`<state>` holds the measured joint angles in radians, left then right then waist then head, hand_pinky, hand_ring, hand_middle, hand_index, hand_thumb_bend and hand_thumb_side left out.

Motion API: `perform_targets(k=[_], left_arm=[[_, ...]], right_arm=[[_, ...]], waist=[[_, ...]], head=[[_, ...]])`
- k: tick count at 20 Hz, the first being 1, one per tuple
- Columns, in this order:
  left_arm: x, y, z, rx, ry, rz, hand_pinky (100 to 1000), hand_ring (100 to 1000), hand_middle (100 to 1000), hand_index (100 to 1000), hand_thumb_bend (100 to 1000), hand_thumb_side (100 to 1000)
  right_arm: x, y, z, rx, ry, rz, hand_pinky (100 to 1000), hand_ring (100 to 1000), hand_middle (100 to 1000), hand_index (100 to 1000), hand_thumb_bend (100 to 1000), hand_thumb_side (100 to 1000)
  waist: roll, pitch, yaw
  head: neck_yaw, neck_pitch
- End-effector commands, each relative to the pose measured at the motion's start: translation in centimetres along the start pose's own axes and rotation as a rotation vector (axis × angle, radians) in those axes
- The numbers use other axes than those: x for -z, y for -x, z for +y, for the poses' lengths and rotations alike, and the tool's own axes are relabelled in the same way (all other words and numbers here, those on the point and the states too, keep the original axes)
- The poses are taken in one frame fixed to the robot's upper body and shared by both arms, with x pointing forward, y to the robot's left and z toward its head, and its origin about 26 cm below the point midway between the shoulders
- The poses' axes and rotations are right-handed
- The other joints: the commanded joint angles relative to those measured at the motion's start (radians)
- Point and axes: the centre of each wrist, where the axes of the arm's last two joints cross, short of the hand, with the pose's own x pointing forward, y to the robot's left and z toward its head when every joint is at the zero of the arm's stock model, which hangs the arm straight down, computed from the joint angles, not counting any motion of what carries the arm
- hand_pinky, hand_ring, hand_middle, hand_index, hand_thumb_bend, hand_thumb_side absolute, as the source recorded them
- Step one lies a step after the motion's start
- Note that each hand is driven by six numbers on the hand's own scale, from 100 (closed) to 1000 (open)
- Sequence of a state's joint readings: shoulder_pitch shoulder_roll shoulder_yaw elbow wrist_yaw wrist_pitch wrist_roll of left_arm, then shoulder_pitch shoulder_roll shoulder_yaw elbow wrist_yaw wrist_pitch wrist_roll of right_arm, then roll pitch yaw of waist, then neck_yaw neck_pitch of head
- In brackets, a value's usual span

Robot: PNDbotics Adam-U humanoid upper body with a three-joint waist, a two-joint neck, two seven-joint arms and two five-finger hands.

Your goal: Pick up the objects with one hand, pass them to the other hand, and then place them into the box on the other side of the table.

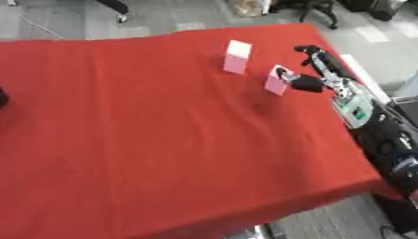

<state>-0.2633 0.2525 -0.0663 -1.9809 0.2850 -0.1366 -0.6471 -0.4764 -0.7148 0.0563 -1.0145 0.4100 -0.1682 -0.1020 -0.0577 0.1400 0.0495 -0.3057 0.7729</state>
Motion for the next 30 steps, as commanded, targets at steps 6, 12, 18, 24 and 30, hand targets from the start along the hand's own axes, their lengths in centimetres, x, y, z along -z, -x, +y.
perform_targets(k=[6,12,18,24,30], left_arm=[[0.7,-0.7,0.1,0.025,0.022,-0.027,830,991,815,917,100,680],[0.9,-0.7,0.0,0.028,0.031,-0.030,830,992,815,918,100,684],[1.0,-0.7,0.0,0.030,0.040,-0.033,830,992,815,919,100,686],[1.2,-0.7,0.0,0.031,0.052,-0.040,830,993,815,920,100,689],[1.3,-0.7,-0.1,0.030,0.060,-0.044,827,994,816,921,100,692]], right_arm=[[0.5,0.8,-2.6,-0.043,0.016,0.017,896,775,903,939,345,656],[0.6,1.0,-2.3,-0.014,-0.028,0.008,900,776,902,942,357,650],[0.7,1.0,-2.5,0.002,-0.081,-0.010,902,771,884,944,370,570],[0.6,1.7,-2.4,0.021,-0.100,0.021,899,763,868,944,354,535],[0.3,2.5,-2.0,0.038,-0.108,0.056,895,753,833,938,331,519]], waist=[[0.001,0.002,0.010],[0.001,0.011,0.015],[0.001,0.019,0.022],[0.002,0.026,0.034],[0.004,0.030,0.042]], head=[[-0.013,-0.003],[-0.017,-0.003],[-0.020,-0.003],[-0.027,-0.003],[-0.034,-0.003]])
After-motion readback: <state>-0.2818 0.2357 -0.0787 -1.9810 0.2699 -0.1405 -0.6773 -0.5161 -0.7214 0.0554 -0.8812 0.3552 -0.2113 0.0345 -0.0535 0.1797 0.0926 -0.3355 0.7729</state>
